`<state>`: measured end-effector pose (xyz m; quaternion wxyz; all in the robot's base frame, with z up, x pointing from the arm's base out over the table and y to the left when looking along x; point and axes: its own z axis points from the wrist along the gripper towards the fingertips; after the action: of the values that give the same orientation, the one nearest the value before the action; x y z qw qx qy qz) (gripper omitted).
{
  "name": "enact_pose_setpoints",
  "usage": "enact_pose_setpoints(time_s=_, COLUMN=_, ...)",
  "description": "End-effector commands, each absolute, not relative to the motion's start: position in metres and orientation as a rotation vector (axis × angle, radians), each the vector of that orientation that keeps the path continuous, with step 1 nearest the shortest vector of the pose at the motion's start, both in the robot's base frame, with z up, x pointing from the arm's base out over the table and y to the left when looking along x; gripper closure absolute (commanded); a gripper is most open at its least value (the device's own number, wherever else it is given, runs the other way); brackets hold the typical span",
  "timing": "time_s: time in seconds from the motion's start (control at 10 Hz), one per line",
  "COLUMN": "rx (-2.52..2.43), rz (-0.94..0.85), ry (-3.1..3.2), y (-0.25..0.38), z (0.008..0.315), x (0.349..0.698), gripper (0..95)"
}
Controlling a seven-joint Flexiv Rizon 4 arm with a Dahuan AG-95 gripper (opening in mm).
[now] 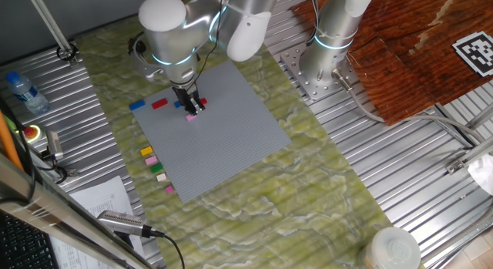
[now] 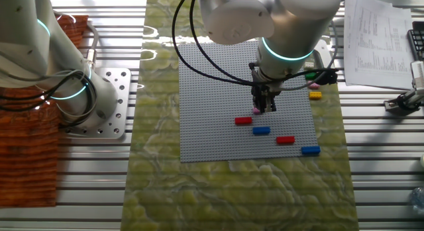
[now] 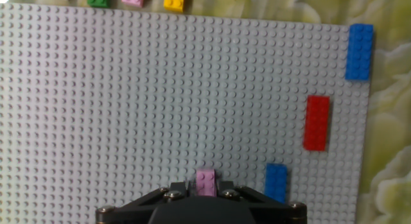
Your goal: Stack small Lego blocks randomly, one at a time
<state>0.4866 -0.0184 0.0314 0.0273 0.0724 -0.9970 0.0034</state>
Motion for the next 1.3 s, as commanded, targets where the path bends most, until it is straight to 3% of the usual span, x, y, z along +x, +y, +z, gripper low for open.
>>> enact_pose_setpoints(time_s=0.1, rx=0.221, rz=0.014, ry=-3.078, y=-0.018, z=0.030, x=0.488, gripper=95.0)
enact_pose_setpoints(time_s=1.3, rx=0.227, rz=0.027, ry=-3.080, y=-0.020, z=0.013, x=0.490, gripper=95.0)
